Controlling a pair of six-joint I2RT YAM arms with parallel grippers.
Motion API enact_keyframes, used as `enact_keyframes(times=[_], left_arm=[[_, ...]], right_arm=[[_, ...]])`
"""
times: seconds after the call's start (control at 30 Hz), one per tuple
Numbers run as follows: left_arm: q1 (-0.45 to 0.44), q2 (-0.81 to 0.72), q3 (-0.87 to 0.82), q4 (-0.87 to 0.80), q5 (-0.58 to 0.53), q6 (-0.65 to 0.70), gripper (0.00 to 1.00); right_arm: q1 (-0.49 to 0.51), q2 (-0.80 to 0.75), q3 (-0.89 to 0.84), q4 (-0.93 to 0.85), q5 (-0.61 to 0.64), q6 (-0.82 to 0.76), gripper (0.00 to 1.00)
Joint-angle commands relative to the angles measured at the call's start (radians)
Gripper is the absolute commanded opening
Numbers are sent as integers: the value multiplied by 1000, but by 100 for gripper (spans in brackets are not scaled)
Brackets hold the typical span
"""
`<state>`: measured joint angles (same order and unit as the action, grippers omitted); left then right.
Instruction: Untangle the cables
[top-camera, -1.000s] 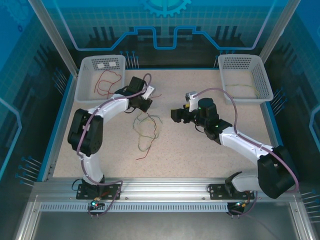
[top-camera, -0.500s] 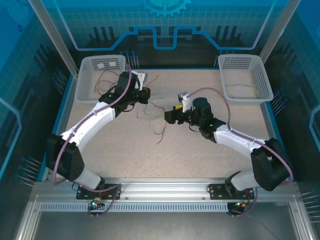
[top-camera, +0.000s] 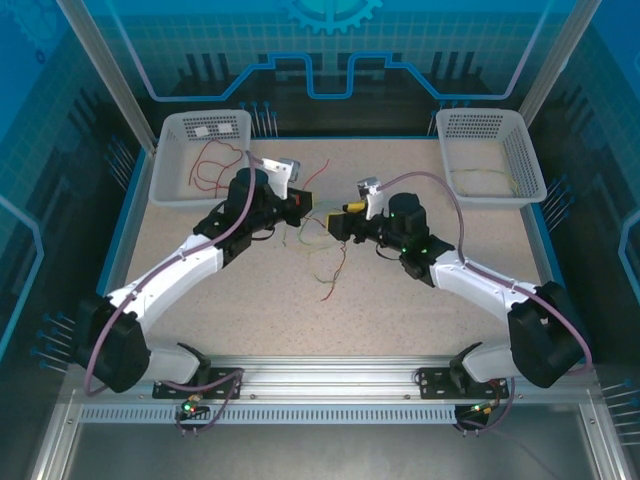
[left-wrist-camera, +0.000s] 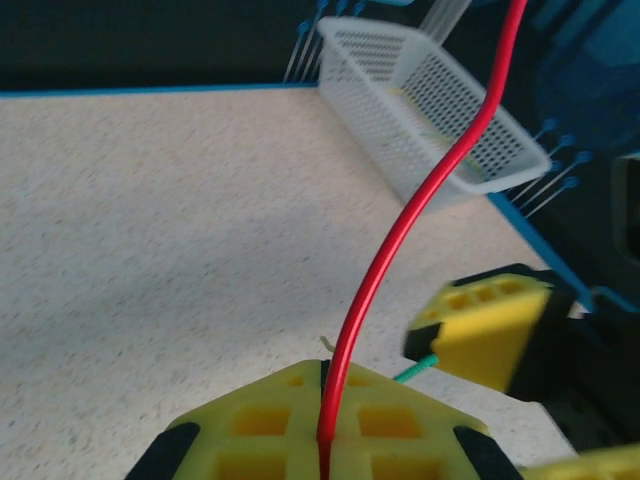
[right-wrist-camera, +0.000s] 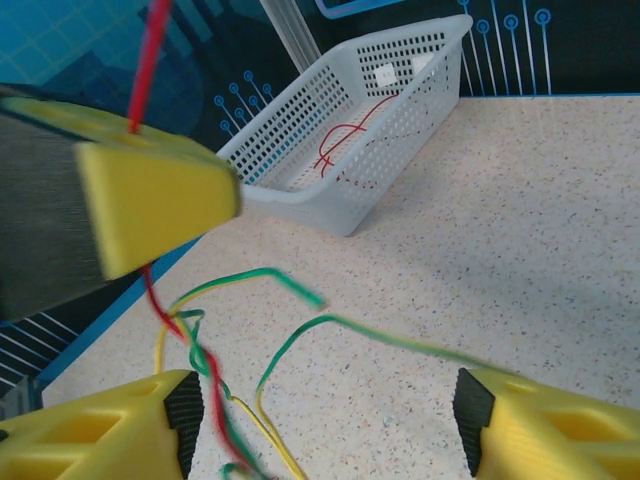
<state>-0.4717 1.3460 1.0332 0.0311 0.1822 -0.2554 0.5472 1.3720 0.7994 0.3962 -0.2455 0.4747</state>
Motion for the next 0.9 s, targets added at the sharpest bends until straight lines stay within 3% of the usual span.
enact_keyframes(times=[0.0, 0.2, 0.4, 0.5, 0.67, 0.8, 0.87], left_arm=[[-4, -21, -8, 101, 82, 24, 0], [-14, -34, -49, 174, 119, 19, 0], [-26, -60, -81, 229, 133, 29, 0], [-31, -68, -94, 243, 139, 31, 0], [-39, -75, -126, 307, 158, 31, 0], [-41, -76, -137, 321, 148, 31, 0], [-39, -75, -147, 335, 149, 28, 0]], right_arm=[[-34, -1, 15, 60, -80, 106, 73], [-32, 60, 74, 69, -198, 198, 73], [-28, 118, 103, 127, -169, 254, 58], [-20, 145, 109, 164, -161, 269, 56], [-12, 195, 147, 171, -160, 298, 56], [-12, 220, 173, 179, -177, 348, 73], [-12, 233, 195, 163, -197, 363, 74]])
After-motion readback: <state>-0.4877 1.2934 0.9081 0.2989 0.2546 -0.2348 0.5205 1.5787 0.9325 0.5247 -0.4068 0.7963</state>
